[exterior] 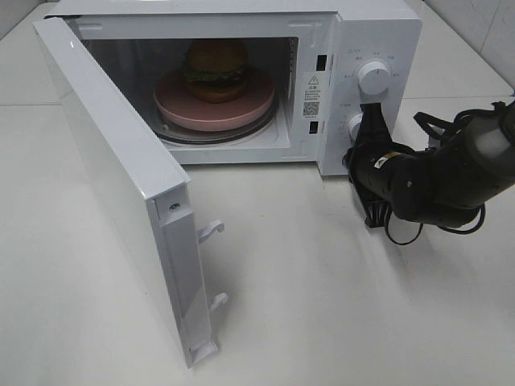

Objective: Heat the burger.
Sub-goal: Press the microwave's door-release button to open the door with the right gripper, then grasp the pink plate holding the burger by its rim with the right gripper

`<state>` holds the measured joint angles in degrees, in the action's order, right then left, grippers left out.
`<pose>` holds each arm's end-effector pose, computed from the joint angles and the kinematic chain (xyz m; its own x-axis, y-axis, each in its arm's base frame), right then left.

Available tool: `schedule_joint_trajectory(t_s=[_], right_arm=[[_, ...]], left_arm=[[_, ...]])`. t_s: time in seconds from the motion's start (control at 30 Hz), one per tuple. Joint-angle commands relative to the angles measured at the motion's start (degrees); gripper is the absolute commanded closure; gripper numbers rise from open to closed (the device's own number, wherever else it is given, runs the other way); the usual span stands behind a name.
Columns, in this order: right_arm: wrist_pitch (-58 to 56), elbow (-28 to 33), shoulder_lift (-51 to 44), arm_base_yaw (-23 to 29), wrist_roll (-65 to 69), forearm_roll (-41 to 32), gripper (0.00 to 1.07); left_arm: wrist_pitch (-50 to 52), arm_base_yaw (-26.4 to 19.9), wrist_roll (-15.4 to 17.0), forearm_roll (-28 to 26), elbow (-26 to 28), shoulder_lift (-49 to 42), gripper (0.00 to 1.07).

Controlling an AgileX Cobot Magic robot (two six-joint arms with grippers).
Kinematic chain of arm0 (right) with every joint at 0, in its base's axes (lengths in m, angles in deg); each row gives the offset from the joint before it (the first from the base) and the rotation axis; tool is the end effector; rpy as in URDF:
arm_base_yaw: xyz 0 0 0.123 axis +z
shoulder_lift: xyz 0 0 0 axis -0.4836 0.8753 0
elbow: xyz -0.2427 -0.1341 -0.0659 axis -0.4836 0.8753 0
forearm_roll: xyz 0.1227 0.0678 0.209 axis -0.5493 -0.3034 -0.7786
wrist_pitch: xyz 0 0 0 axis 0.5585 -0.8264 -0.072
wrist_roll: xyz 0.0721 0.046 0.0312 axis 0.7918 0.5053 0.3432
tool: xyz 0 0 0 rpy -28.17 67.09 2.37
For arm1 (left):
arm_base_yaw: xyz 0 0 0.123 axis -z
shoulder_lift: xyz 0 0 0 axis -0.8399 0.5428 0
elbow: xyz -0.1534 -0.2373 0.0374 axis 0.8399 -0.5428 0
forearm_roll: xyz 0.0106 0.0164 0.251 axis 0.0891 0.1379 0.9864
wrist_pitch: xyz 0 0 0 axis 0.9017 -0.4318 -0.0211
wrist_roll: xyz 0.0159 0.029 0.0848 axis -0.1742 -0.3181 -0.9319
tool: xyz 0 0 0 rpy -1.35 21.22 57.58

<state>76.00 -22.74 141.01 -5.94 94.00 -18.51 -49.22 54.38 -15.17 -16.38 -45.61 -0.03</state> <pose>0.3516 0.1195 0.0892 -0.0771 0.9968 -0.0207 0.4032 0.0501 0.9137 -0.0079 -0.0128 0.2827 -0.4285 0.0484 -0.9023 0.1056 0.9944 0.0032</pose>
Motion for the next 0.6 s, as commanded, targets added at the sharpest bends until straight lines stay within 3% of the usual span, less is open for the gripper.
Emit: schedule_joint_trajectory(t_s=[0.03,0.27,0.47,0.6], right_arm=[[4.87,0.00,-3.09,-0.63,-1.38,3.67,1.07],[-3.78,6.02,-8.14,-0.63,-4.24,11.00,1.07],[-8.42,7.45,-10.49,-0.63,-8.31,13.46,1.07],[-15.81,7.91,-14.38,-0.63,-13.64,18.74,1.07]], left_arm=[[-0.17,-0.29,0.29,-0.57,-0.11,-0.17,0.06],[-0.17,-0.29,0.29,-0.57,-0.11,-0.17,0.06],[-0.17,-0.29,0.29,-0.57,-0.11,-0.17,0.06],[-0.17,-0.29,0.29,-0.57,-0.11,-0.17,0.06]])
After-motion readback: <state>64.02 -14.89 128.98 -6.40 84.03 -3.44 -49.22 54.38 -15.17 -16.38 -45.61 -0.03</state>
